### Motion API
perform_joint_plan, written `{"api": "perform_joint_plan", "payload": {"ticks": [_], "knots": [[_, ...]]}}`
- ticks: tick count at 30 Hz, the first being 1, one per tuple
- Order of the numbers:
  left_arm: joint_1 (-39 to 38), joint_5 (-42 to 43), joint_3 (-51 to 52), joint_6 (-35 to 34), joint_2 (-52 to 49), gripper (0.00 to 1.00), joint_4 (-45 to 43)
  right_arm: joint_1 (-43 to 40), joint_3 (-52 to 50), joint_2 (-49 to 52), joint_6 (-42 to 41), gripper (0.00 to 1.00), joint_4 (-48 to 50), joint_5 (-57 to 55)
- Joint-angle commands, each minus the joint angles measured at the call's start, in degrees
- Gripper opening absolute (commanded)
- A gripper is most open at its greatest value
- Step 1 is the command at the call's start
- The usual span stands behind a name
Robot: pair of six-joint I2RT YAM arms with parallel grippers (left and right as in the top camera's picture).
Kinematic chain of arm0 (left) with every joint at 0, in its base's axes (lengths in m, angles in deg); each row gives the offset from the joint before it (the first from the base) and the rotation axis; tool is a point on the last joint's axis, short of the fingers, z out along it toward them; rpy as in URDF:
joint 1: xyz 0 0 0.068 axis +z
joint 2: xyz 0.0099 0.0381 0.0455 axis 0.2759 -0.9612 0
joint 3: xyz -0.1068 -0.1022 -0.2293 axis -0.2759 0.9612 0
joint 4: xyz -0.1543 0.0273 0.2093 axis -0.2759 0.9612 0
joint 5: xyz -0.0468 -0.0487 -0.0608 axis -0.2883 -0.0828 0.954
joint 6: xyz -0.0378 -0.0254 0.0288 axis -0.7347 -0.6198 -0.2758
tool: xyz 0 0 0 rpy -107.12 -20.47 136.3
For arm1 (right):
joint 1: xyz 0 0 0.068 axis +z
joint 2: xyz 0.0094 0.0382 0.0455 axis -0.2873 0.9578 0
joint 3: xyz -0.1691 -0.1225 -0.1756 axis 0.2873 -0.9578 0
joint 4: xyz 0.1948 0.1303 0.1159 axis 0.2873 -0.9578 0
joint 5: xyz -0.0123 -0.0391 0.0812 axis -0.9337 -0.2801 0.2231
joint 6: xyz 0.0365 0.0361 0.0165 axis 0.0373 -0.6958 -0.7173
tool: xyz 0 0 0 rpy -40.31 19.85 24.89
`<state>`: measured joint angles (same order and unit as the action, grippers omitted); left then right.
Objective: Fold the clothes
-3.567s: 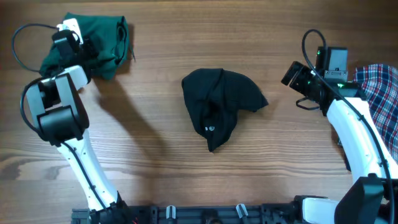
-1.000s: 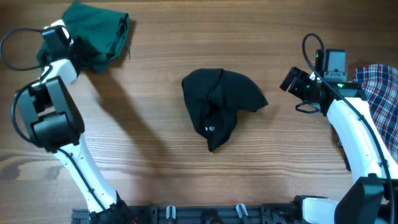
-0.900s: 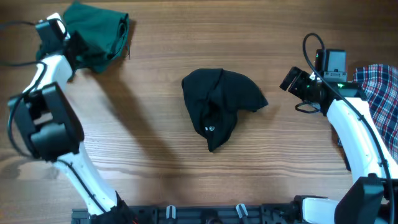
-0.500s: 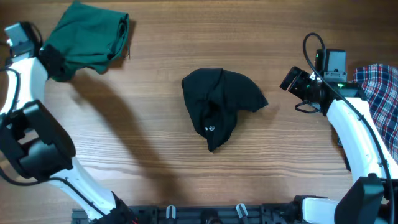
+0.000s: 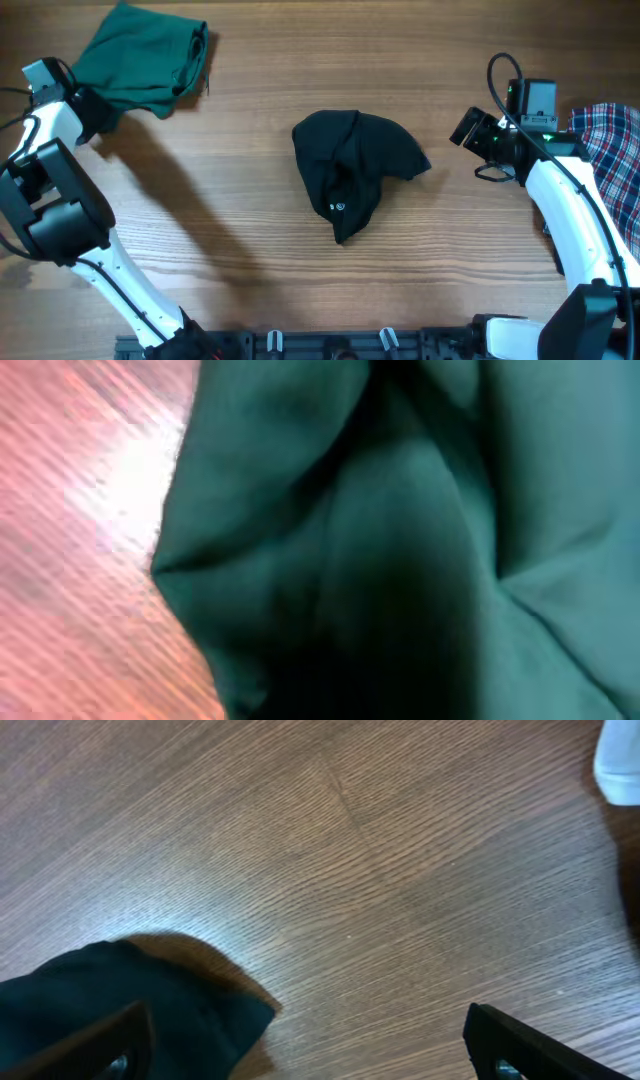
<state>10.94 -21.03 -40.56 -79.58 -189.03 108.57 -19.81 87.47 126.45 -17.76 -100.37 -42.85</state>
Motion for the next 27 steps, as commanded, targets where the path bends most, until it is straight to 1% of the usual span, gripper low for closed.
{"api": "perform_joint_plan", "payload": {"ticks": [1, 3, 8, 11, 14, 18, 27], "knots": [[-1.7, 7.1, 0.3, -0.7, -2.1, 0.04, 0.3, 0.0, 0.0, 0.2, -0.7, 1.0, 0.4, 1.6], [-2.9, 8.5, 0.3, -0.7, -2.1, 0.04, 0.3, 0.0, 0.0, 0.2, -0.9, 1.0, 0.4, 1.6], [-6.3, 8.6, 0.3, -0.5, -2.0, 0.04, 0.0, 0.0, 0.0, 0.2, -0.9, 1.0, 0.3, 1.6], [-6.5, 8.5, 0.3, -0.5, -1.2, 0.04, -0.1, 0.0, 0.0, 0.2, -0.9, 1.0, 0.4, 1.6], [-6.1, 8.3, 0.3, 0.9, 0.5, 0.04, -0.1, 0.0, 0.0, 0.2, -0.9, 1.0, 0.4, 1.6], [-5.6, 5.2, 0.3, 1.2, 5.7, 0.04, 0.6, 0.0, 0.0, 0.2, -0.9, 1.0, 0.4, 1.6], [-6.1, 4.1, 0.3, 1.7, 16.0, 0.04, 3.3, 0.0, 0.0, 0.2, -0.9, 1.0, 0.4, 2.9]]}}
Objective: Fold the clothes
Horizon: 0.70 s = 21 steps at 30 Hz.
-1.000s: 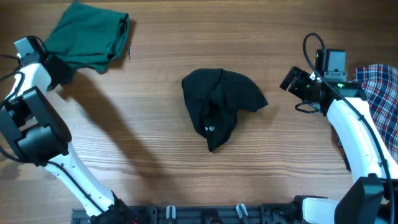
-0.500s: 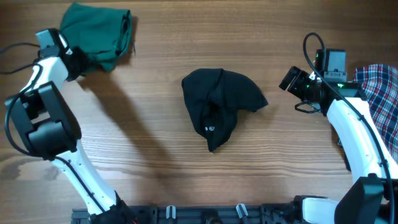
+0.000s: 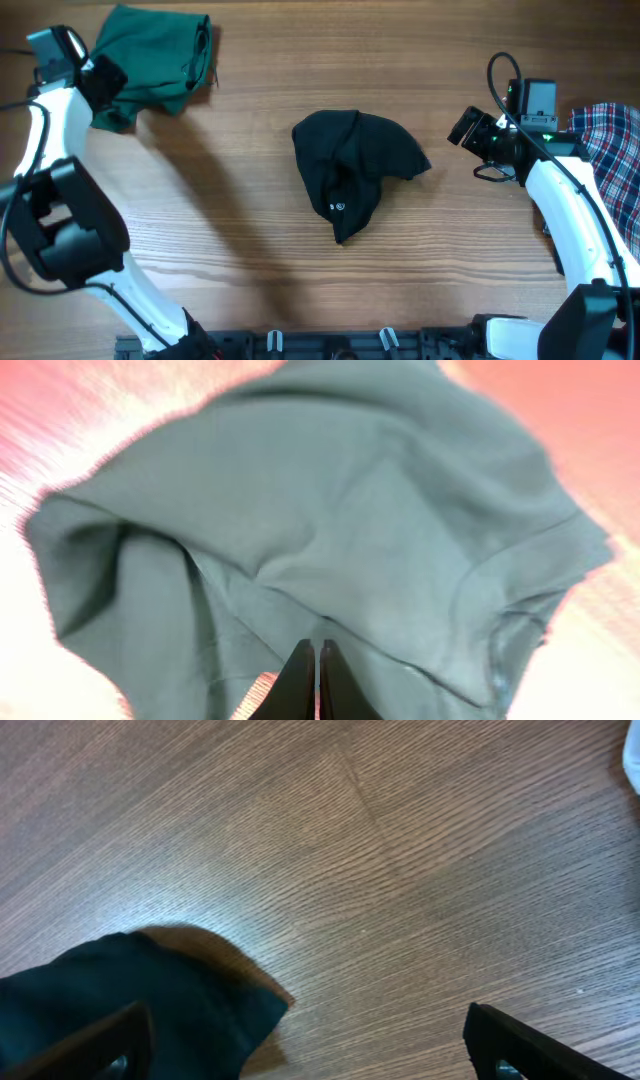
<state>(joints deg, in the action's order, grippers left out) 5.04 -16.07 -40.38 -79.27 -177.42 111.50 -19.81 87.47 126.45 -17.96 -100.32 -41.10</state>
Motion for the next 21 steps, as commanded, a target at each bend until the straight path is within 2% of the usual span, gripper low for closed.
{"api": "perform_joint_plan", "payload": {"ticks": [1, 3, 5, 10, 16, 21], "knots": [[-0.8, 0.8, 0.2, 2.1, 5.1, 0.04, 0.2, 0.0, 0.0, 0.2, -0.7, 1.0, 0.5, 1.1], [-4.1, 3.9, 0.2, 2.7, 4.3, 0.04, -0.9, 0.0, 0.0, 0.2, -0.7, 1.0, 1.2, 1.6], [-7.0, 3.2, 0.2, 5.2, 2.1, 0.04, -3.8, 0.0, 0.0, 0.2, -0.7, 1.0, 1.6, 3.3], [-11.8, 0.0, 0.2, 5.4, -5.1, 0.04, -16.7, 0.0, 0.0, 0.2, -0.7, 1.0, 1.6, 5.6], [-13.4, -0.5, 0.2, 5.5, -14.0, 0.05, -33.9, 0.0, 0.0, 0.2, -0.6, 1.0, 1.6, 5.9], [-12.6, -6.5, 0.2, 6.9, -18.2, 0.06, -37.2, 0.0, 0.0, 0.2, -0.5, 1.0, 1.6, 5.9]]}}
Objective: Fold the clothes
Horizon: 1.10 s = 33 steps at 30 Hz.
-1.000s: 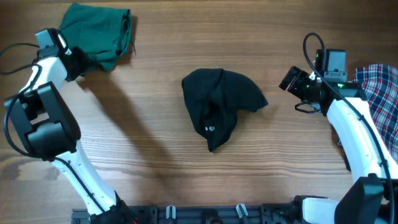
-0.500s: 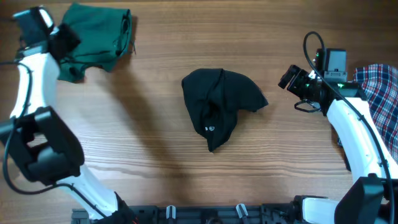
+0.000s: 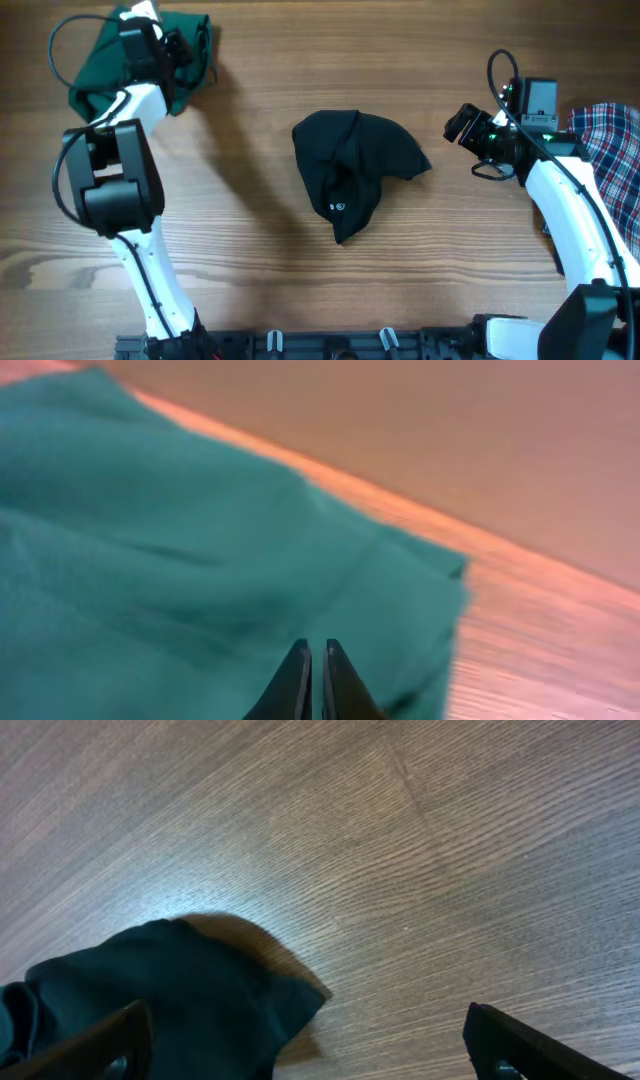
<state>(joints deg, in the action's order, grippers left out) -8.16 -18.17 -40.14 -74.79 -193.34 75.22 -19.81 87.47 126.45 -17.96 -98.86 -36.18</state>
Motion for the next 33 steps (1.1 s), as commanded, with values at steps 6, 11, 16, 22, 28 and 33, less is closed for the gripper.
{"api": "perform_joint_plan", "payload": {"ticks": [6, 11, 16, 22, 28, 33], "knots": [[2.2, -6.7, -0.1, 2.4, -5.5, 0.08, -2.2, 0.0, 0.0, 0.2, -0.5, 1.0, -0.3, 1.1], [5.6, -8.3, -0.1, 2.4, -5.9, 0.08, -1.9, 0.0, 0.0, 0.2, -0.5, 1.0, -0.5, 1.1], [8.1, -7.1, -0.1, 2.5, -5.7, 0.11, -0.6, 0.0, 0.0, 0.2, -0.5, 1.0, -0.4, 1.1], [4.9, -7.0, -0.1, 7.2, -1.4, 0.19, -2.3, 0.0, 0.0, 0.2, -0.5, 1.0, -0.3, 1.1], [0.5, -7.0, -0.1, 7.2, 7.8, 0.29, -1.4, 0.0, 0.0, 0.2, -0.4, 1.0, -0.5, 1.9], [-4.3, -3.9, -0.1, 7.2, 22.8, 0.32, 20.3, 0.0, 0.0, -2.5, 0.4, 1.0, -2.0, 3.5]]}}
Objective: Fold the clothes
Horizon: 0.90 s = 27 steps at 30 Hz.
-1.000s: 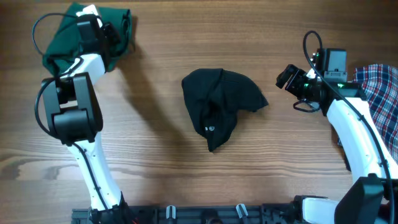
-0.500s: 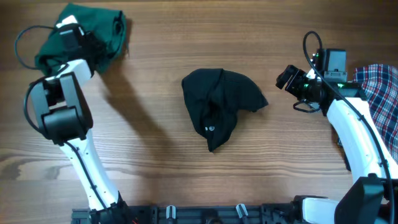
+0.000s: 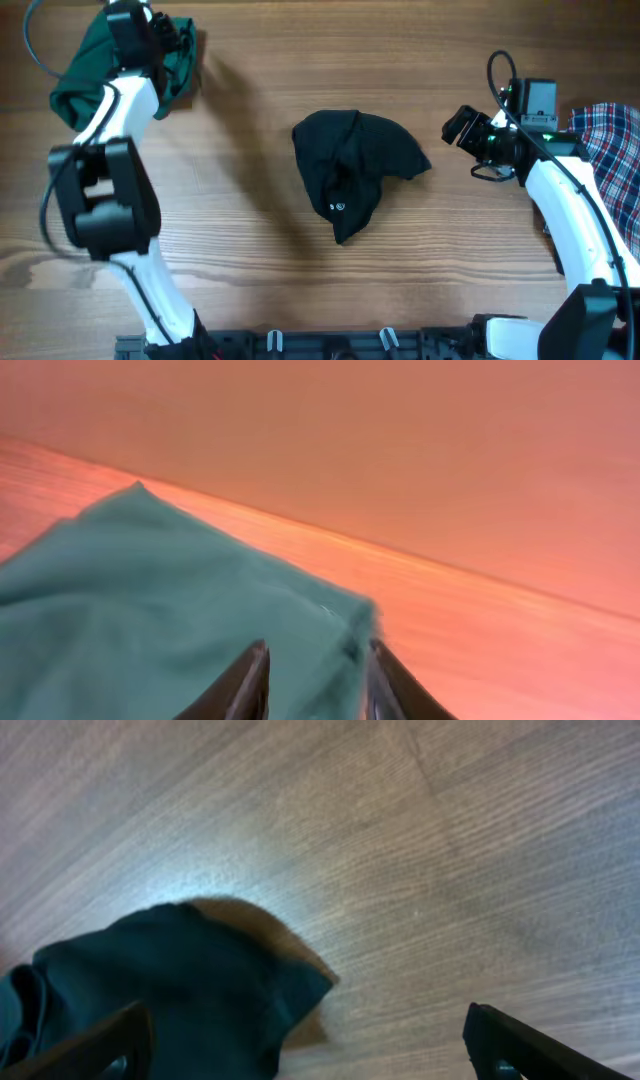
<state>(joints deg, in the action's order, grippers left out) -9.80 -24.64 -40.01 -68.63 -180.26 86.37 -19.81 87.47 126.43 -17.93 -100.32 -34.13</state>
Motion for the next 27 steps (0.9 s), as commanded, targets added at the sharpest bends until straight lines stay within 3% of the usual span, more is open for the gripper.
{"api": "perform_joint_plan", "payload": {"ticks": [1, 4, 5, 8, 10, 12, 16, 18, 21, 27], "knots": [[-4.1, 4.7, -0.2, 1.0, 13.6, 0.41, 18.2, 0.0, 0.0, -3.8, 1.4, 1.0, -0.9, 1.6], [-6.9, 15.1, -0.2, 0.1, 18.7, 0.56, 34.6, 0.0, 0.0, -7.2, 3.2, 1.0, -3.5, 2.2], [-8.9, 24.0, -0.2, 0.2, 19.1, 0.55, 42.8, 0.0, 0.0, -8.8, 5.6, 1.0, -5.4, 4.0], [-11.7, 25.4, 0.0, 0.2, 17.9, 0.41, 53.0, 0.0, 0.0, -10.3, 11.0, 1.0, -6.6, 13.8], [-14.0, 25.3, 0.1, 0.2, 16.0, 0.42, 58.2, 0.6, 0.0, -10.0, 17.9, 1.0, -8.2, 24.6], [-16.1, 25.3, 0.4, 0.2, 13.7, 0.5, 60.3, 2.8, -0.1, -9.1, 24.9, 1.0, -10.3, 26.5], [-19.4, 25.3, 1.2, 0.1, 10.1, 0.49, 60.2, 10.0, -0.1, -6.8, 31.5, 1.0, -9.8, 25.7], [-19.8, 25.0, 1.2, -1.3, 9.4, 0.5, 59.9, 15.9, -0.1, -5.6, 31.3, 1.0, -8.0, 20.3], [-19.5, 25.0, 1.2, -1.6, 9.4, 0.5, 60.1, 25.0, -0.1, -1.5, 27.8, 1.0, -8.0, 2.5], [-19.5, 22.6, 1.2, -1.6, 9.4, 0.5, 61.5, 31.1, -0.1, 7.4, 25.3, 0.97, -4.0, -7.9]]}}
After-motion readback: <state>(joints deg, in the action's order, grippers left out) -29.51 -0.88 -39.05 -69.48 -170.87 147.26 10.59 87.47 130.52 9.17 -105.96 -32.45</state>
